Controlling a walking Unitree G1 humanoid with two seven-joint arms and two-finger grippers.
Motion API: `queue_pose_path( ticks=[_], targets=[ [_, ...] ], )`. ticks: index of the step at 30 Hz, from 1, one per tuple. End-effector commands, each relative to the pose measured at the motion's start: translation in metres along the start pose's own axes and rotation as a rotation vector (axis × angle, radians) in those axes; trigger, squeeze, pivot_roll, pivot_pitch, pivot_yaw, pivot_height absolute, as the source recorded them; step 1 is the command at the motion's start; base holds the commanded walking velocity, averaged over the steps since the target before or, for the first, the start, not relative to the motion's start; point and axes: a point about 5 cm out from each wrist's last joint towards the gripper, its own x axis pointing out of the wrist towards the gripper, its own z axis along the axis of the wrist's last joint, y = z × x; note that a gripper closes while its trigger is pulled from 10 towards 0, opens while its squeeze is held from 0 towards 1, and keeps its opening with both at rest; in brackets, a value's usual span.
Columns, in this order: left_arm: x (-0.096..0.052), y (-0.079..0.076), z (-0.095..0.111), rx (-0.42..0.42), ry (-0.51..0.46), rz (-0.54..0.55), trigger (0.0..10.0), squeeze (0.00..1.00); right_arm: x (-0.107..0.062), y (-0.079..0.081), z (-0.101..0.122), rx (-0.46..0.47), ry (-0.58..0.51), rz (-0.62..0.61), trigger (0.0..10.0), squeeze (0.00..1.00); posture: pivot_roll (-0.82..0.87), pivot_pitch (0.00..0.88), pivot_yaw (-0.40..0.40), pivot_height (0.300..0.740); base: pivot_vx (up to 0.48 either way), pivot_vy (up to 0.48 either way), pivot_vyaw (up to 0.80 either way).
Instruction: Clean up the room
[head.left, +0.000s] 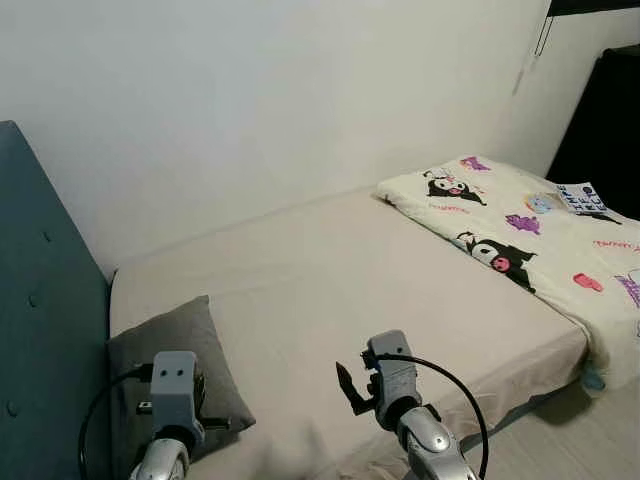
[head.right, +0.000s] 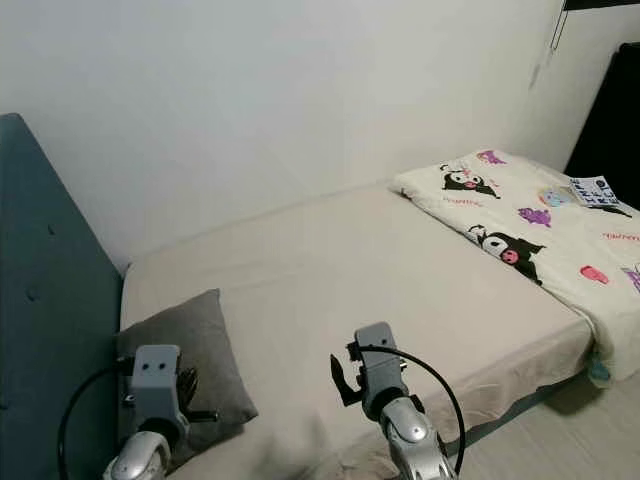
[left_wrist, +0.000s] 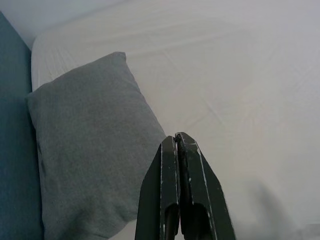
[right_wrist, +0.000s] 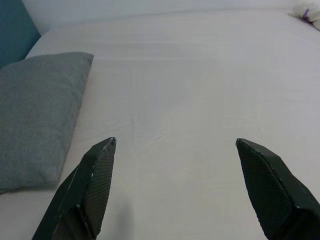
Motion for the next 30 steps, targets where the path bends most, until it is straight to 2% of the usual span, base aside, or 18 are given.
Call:
queue_pose_path(
  ticks=[1, 13, 21, 29, 30],
  targets=[
    [-0.002, -0.001, -0.004, 0.013, 0.009, -0.003, 10.0, 0.0, 0.0, 0.002, -0.003, 0.003, 0.004, 0.002, 10.0, 0.0, 0.04, 0.091, -0.005, 0.74, 0.0, 0.0, 0.0],
    [0.0, -0.008, -0.002, 0.018, -0.004, -0.017, 10.0, 0.0, 0.004, 0.003, 0.002, -0.017, -0.016, 0.006, 10.0, 0.0, 0.04, 0.093, -0.006, 0.74, 0.0, 0.0, 0.0],
    [-0.001, -0.012, 0.001, 0.043, -0.015, -0.015, 10.0, 0.0, 0.005, 0.005, 0.006, -0.05, -0.039, 0.024, 10.0, 0.0, 0.04, 0.096, -0.009, 0.74, 0.0, -0.462, 0.77],
    [-0.003, -0.011, 0.001, 0.003, -0.022, 0.004, 10.0, 0.0, 0.005, 0.005, 0.007, -0.049, -0.047, 0.037, 10.0, 0.0, 0.04, 0.105, -0.016, 0.74, 0.0, -0.404, 0.79],
    [-0.003, -0.01, 0.001, -0.004, -0.016, 0.009, 10.0, 0.0, 0.004, 0.005, 0.007, -0.022, -0.053, 0.038, 10.0, 0.0, 0.04, 0.106, -0.018, 0.74, 0.0, 0.0, 0.0]
  ],
)
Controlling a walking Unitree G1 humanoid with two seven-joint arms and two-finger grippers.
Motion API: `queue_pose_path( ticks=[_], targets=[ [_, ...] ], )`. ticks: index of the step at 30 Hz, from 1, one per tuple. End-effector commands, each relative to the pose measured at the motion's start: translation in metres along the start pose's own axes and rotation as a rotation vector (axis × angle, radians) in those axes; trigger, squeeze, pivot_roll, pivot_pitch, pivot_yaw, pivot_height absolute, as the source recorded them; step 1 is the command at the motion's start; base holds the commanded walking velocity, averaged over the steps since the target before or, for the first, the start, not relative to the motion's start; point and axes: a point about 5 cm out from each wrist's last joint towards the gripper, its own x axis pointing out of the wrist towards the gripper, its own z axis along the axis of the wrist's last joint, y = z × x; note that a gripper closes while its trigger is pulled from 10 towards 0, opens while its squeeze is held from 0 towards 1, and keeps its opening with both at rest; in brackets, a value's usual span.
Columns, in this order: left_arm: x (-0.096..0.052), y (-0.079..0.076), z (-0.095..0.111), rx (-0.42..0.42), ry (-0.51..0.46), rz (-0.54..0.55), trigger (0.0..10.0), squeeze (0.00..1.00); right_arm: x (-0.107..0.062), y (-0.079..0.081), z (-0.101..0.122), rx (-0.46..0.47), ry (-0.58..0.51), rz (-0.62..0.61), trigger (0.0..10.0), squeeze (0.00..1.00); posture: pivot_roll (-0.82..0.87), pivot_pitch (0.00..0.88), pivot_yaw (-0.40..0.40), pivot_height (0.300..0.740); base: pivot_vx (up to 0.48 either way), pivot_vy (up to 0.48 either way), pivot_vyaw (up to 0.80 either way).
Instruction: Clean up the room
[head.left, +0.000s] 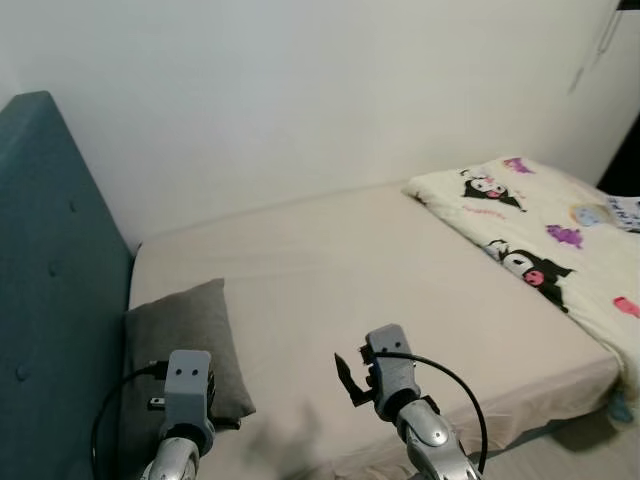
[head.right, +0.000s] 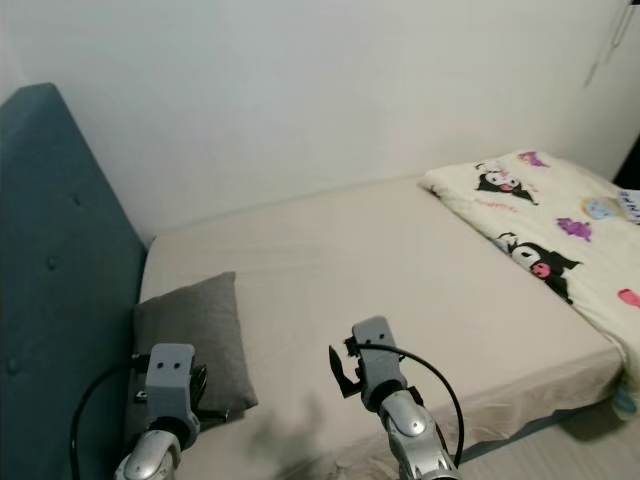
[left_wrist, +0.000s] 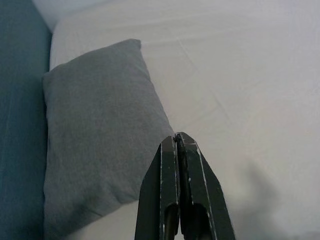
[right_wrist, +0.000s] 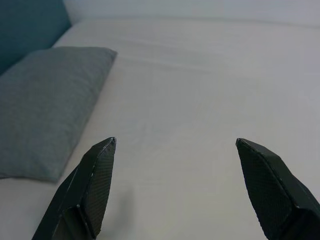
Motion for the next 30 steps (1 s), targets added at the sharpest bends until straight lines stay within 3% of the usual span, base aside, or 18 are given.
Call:
queue_pose_path(
  ticks=[1, 16, 19, 26, 30],
  targets=[
    [-0.0039, 0.0039, -0.0037, -0.017, 0.014, 0.023, 10.0, 0.0, -0.0001, 0.0055, -0.0018, 0.018, -0.004, 0.018, 10.0, 0.0, 0.04, 0.106, -0.018, 0.74, 0.0, 0.0, 0.0],
    [-0.0049, 0.0071, -0.0033, 0.014, 0.016, 0.024, 10.0, 0.0, -0.0012, 0.0083, -0.0056, -0.004, 0.016, 0.042, 10.0, 0.0, 0.05, 0.104, -0.016, 0.74, 0.0, 0.0, 0.0],
    [-0.0039, 0.0045, -0.0004, 0.05, 0.003, 0.009, 10.0, 0.0, -0.0008, 0.0088, -0.0044, -0.025, 0.01, 0.045, 10.0, 0.0, 0.05, 0.104, -0.015, 0.74, 0.0, -0.48, 0.8],
    [-0.0037, 0.0033, -0.0006, 0.029, 0.008, 0.011, 10.0, 0.0, 0.0, 0.0095, -0.0024, -0.027, 0.002, 0.049, 10.0, 0.0, 0.05, 0.101, -0.016, 0.74, 0.0, -0.48, 0.8],
    [-0.004, 0.0047, -0.0023, -0.002, 0.014, 0.026, 10.0, 0.0, -0.0006, 0.0071, -0.0029, 0.033, -0.005, 0.031, 10.0, 0.0, 0.04, 0.098, -0.016, 0.74, 0.0, -0.186, 0.4]
  ],
)
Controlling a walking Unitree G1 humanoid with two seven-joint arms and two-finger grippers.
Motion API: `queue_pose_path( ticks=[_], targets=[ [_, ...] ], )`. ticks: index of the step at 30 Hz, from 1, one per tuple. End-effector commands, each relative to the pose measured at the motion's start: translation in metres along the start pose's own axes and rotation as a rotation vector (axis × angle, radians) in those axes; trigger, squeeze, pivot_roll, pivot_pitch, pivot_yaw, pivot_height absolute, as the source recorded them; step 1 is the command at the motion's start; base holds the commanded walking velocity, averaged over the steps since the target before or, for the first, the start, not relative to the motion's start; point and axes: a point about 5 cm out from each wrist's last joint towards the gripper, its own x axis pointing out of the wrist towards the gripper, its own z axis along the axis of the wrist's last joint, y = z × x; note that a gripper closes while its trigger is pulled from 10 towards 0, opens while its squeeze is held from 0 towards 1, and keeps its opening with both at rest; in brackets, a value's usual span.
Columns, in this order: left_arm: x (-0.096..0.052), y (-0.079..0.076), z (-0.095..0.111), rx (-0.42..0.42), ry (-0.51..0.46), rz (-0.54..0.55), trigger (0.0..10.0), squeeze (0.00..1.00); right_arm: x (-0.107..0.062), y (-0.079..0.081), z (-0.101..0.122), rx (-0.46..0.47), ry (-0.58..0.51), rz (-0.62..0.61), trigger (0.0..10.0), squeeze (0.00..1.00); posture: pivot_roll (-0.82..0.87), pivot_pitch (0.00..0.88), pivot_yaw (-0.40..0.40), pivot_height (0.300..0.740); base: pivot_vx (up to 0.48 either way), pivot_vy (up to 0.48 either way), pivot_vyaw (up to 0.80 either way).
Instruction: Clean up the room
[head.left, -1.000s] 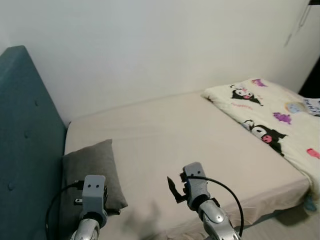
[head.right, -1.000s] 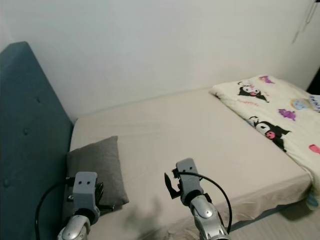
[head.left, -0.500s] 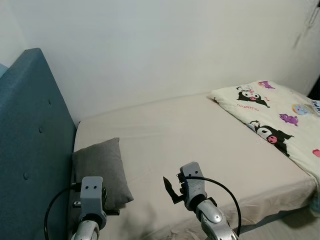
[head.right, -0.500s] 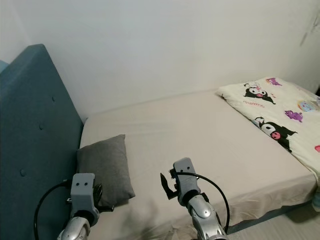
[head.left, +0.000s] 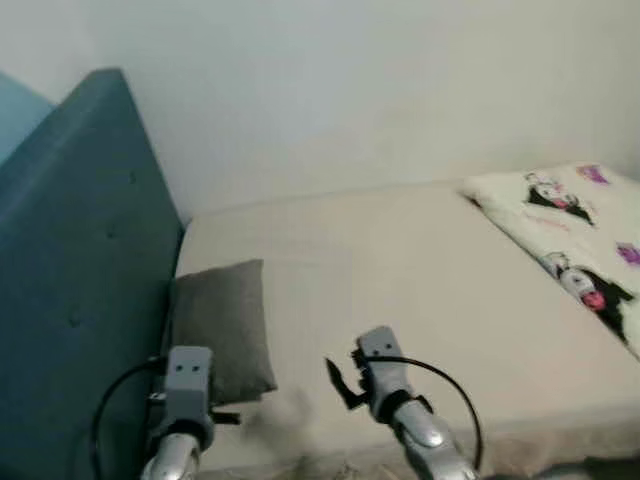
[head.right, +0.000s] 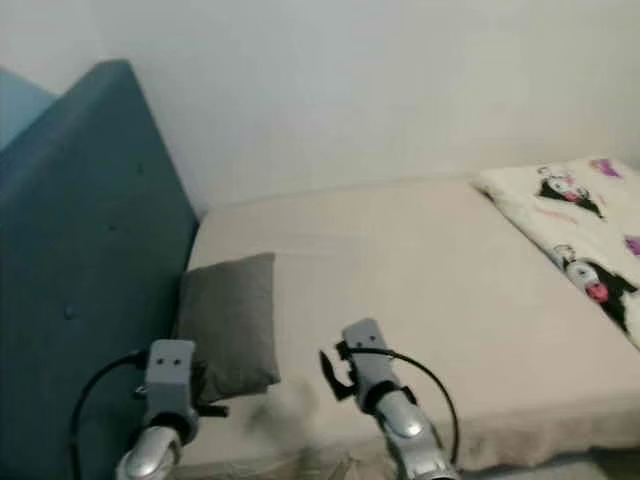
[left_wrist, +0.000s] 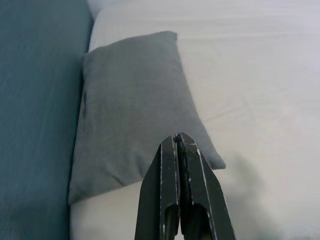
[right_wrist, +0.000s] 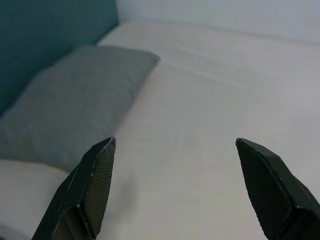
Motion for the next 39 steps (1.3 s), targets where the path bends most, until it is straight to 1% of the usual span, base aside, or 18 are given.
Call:
queue_pose_path(
  ticks=[1, 9, 19, 24, 26, 33, 36, 37, 39],
  targets=[
    [-0.003, 0.006, -0.006, -0.019, 0.028, 0.027, 10.0, 0.0, -0.002, 0.005, -0.006, 0.035, 0.013, 0.016, 10.0, 0.0, 0.04, 0.098, -0.016, 0.74, 0.0, 0.0, 0.0],
    [-0.003, 0.007, -0.006, -0.01, 0.027, 0.033, 10.0, 0.0, -0.002, 0.006, -0.006, 0.023, 0.017, 0.023, 10.0, 0.0, 0.04, 0.095, -0.016, 0.74, 0.0, 0.0, 0.0],
    [-0.002, 0.008, -0.007, 0.037, 0.037, 0.014, 10.0, 0.0, -0.003, 0.005, -0.008, 0.025, 0.026, -0.005, 10.0, 0.0, 0.05, 0.098, -0.015, 0.74, 0.0, 0.0, 0.0],
    [0.0, 0.007, -0.01, 0.019, 0.053, 0.002, 10.0, 0.0, -0.004, 0.002, -0.01, 0.031, 0.026, -0.029, 10.0, 0.0, 0.04, 0.097, -0.014, 0.74, 0.0, 0.0, 0.0],
    [0.0, 0.007, -0.009, 0.006, 0.041, -0.003, 10.0, 0.0, -0.005, 0.0, -0.01, 0.04, 0.02, -0.045, 10.0, 0.0, 0.04, 0.097, -0.013, 0.74, 0.0, 0.0, 0.0],
    [0.001, 0.008, -0.007, 0.014, 0.012, 0.018, 10.0, 0.0, -0.006, -0.005, -0.009, 0.042, 0.009, -0.064, 10.0, 0.0, 0.04, 0.096, -0.017, 0.74, 0.0, 0.0, 0.0],
    [0.002, 0.007, -0.005, 0.028, 0.001, 0.019, 10.0, 0.0, -0.005, -0.006, -0.008, 0.087, 0.012, -0.071, 10.0, 0.0, 0.03, 0.099, -0.016, 0.74, 0.0, 0.0, 0.0],
    [0.002, 0.007, -0.005, 0.028, 0.001, 0.019, 10.0, 0.0, -0.005, -0.006, -0.008, 0.087, 0.012, -0.071, 10.0, 0.0, 0.03, 0.099, -0.016, 0.74, 0.0, 0.0, 0.0],
    [0.002, 0.005, -0.003, 0.041, -0.005, 0.0, 10.0, 0.0, -0.004, -0.008, -0.008, 0.133, 0.014, -0.073, 10.0, 0.0, 0.03, 0.102, -0.018, 0.74, 0.0, 0.0, 0.0]
  ],
)
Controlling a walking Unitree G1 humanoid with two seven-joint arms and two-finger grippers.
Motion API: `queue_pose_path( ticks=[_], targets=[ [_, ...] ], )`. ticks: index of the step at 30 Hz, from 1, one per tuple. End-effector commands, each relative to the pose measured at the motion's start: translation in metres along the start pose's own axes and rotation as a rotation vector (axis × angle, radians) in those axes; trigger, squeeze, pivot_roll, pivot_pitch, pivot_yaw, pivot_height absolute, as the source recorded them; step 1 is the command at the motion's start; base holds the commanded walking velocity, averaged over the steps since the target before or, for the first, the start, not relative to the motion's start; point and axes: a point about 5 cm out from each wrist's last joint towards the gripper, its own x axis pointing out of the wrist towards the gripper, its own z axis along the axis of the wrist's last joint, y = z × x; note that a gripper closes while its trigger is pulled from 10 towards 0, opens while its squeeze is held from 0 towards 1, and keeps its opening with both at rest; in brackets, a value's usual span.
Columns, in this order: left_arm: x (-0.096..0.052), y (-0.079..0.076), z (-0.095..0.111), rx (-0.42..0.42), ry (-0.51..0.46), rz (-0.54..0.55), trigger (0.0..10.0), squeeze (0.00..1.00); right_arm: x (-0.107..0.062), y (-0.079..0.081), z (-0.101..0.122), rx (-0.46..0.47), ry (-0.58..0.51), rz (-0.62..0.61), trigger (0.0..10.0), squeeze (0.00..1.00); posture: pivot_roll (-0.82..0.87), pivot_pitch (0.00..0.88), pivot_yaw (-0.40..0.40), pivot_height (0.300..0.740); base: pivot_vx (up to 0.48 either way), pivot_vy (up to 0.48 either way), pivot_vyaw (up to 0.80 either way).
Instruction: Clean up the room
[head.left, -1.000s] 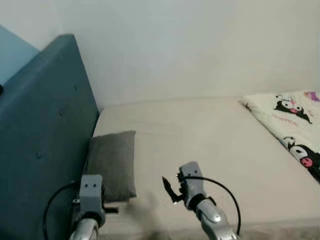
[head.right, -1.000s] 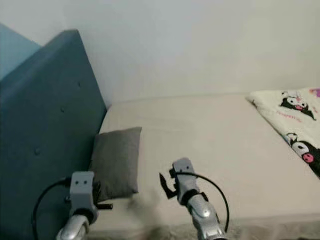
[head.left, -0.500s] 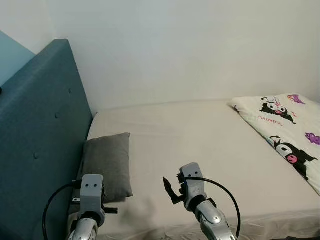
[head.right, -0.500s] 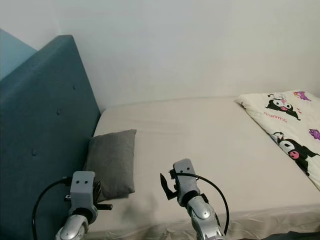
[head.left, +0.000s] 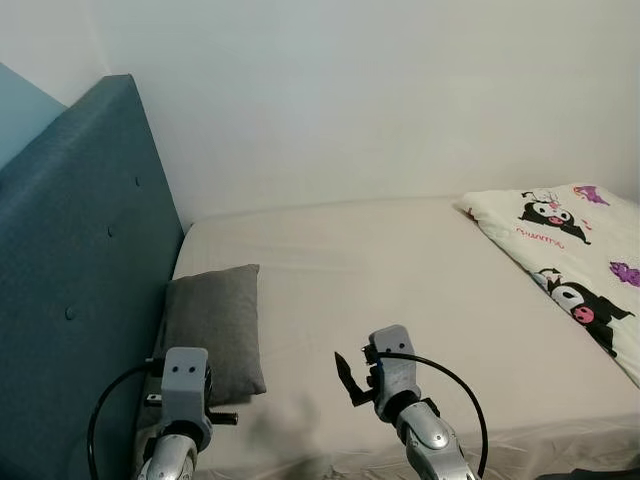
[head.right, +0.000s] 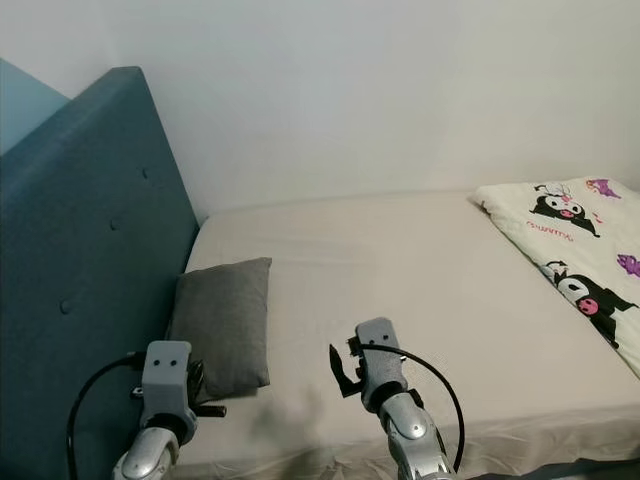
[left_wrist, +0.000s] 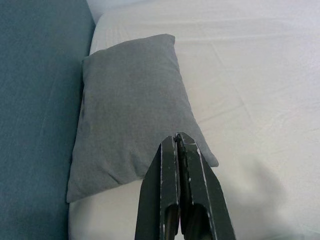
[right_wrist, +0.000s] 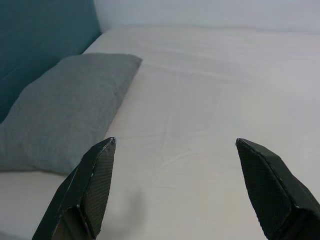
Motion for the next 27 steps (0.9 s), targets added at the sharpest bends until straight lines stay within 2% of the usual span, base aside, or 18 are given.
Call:
queue_pose_path(
  ticks=[1, 6, 13, 27],
  targets=[
    [-0.0009, -0.0003, -0.0017, 0.017, 0.007, -0.006, 10.0, 0.0, -0.0002, 0.0, -0.0024, 0.051, 0.016, -0.001, 10.0, 0.0, 0.03, 0.102, -0.018, 0.74, 0.0, 0.0, 0.0],
    [0.0, -0.0022, -0.0026, 0.023, 0.014, -0.003, 10.0, 0.0, -0.0011, 0.0009, -0.0002, 0.119, -0.007, 0.021, 10.0, 0.0, 0.01, 0.116, -0.022, 0.74, 0.0, 0.0, 0.0],
    [-0.0034, -0.0035, -0.0051, 0.016, 0.015, -0.013, 10.0, 0.0, -0.0009, 0.0, -0.0002, 0.02, 0.0, -0.029, 10.0, 0.0, 0.01, 0.124, -0.016, 0.74, 0.0, 0.0, 0.0],
    [-0.0053, -0.0051, -0.0054, 0.002, 0.013, 0.0, 10.0, 0.0, -0.0032, -0.0076, 0.0026, 0.038, -0.016, -0.042, 10.0, 0.0, 0.01, 0.124, -0.014, 0.74, 0.0, 0.0, 0.0]
  ],
)
